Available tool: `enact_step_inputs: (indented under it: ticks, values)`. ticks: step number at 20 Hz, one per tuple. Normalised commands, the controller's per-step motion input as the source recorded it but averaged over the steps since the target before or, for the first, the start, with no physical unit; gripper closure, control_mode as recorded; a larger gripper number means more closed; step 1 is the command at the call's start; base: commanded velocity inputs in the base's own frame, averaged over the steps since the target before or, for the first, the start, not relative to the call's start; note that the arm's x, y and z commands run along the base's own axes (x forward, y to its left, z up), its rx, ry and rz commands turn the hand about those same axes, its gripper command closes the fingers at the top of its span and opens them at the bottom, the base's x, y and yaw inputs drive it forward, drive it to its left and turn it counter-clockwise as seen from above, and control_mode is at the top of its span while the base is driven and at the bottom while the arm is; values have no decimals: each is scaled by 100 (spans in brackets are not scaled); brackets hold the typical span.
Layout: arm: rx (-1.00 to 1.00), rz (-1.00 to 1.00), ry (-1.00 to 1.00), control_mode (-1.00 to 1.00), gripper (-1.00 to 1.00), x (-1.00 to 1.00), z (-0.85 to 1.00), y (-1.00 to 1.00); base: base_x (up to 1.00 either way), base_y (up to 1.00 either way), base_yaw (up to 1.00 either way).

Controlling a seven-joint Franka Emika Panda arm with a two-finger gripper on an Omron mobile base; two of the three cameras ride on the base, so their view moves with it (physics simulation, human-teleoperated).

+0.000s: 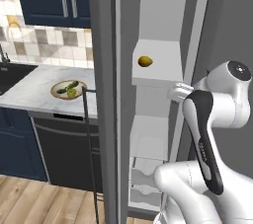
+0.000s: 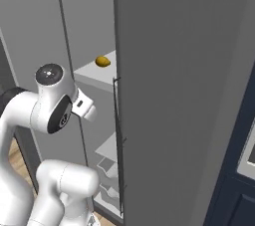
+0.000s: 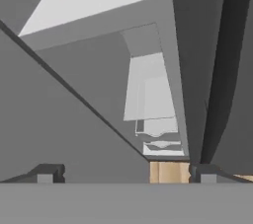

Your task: Take the squash, broccoli, and lemon from the freezer and place them in the bowl on the counter.

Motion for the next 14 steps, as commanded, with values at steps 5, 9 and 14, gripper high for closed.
enact_step_inputs:
  ticks: [5, 9, 14]
  values:
    - [-4, 8, -2, -100, -100, -18, 30, 15, 0, 0, 0]
    - [-13, 13, 1, -100, -100, -26, 56, 3, 0, 0, 0]
    - [-20, 29, 0, -100, -100, -17, 54, 1, 0, 0, 0]
